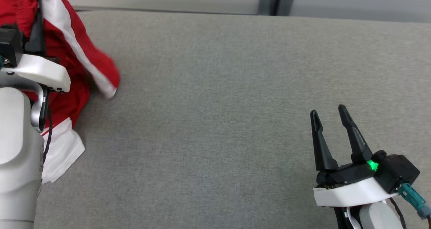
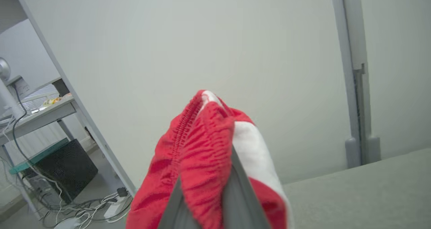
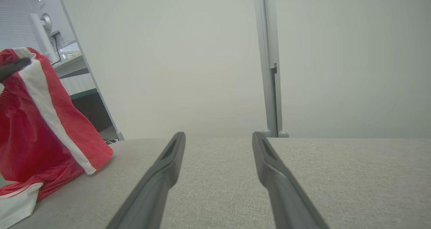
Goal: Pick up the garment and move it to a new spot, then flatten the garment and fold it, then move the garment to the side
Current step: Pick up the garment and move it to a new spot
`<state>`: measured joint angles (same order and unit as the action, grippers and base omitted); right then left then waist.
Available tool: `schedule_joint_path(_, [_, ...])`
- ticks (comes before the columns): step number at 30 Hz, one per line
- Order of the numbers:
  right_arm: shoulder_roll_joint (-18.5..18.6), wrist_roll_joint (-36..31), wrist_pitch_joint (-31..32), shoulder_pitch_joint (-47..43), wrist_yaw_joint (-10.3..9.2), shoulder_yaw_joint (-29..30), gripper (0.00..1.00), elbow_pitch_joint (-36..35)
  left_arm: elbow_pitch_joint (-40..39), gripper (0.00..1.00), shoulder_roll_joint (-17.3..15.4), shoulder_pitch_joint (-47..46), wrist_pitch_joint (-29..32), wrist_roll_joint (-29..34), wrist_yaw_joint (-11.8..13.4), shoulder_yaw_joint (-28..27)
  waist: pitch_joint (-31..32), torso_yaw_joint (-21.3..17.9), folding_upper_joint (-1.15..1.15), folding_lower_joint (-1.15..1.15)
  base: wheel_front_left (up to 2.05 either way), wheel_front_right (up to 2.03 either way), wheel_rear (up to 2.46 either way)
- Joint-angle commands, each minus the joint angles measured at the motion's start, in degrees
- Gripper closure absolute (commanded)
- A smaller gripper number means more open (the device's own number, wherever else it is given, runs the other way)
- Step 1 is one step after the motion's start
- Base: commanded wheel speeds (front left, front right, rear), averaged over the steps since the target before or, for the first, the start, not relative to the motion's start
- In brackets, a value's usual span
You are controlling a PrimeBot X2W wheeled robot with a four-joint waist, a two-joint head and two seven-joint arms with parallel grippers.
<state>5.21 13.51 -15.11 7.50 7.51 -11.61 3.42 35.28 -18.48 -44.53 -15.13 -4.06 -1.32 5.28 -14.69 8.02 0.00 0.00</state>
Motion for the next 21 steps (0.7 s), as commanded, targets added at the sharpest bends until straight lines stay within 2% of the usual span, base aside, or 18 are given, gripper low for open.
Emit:
schedule_joint_path(1, [-0.67, -0.11, -0.07, -0.81, -0.03, -0.21, 0.0, 0.53, -2.86, 1.0, 0.3, 0.62, -0.01, -0.42, -1.43, 0.82, 6.04, -6.29, 0.0, 0.0, 0.0, 0.0, 0.0])
schedule_joint_path(7, [-1.39, -1.39, -0.07, 0.0, -0.03, -3.26, 0.0, 0.45, -9.97, 1.0, 1.81, 2.05, 0.01, -2.69, -3.08, 1.57, 8.56, -13.39, 0.0, 0.0, 0.0, 0.0, 0.0])
schedule_joint_path(16, [-2.19, -0.87, -0.07, 0.6, -0.03, -2.17, 0.0, -0.52, -19.78, 1.0, 11.17, 2.89, 0.76, -13.75, -5.17, 3.06, 9.17, -25.36, 0.0, 0.0, 0.0, 0.0, 0.0])
schedule_joint_path(17, [-2.24, -1.69, -0.07, 0.37, -0.03, -1.83, 0.0, -0.56, -20.63, 1.0, 13.12, 1.75, 1.34, -17.04, -5.48, 4.3, 8.8, -27.0, 0.0, 0.0, 0.0, 0.0, 0.0])
schedule_joint_path(21, [-2.27, -2.25, -0.07, 0.37, -0.03, -2.12, 0.0, -0.2, -19.15, 1.0, 14.52, 0.08, 1.36, -18.21, -5.55, 7.97, 7.47, -29.07, 0.0, 0.0, 0.0, 0.0, 0.0])
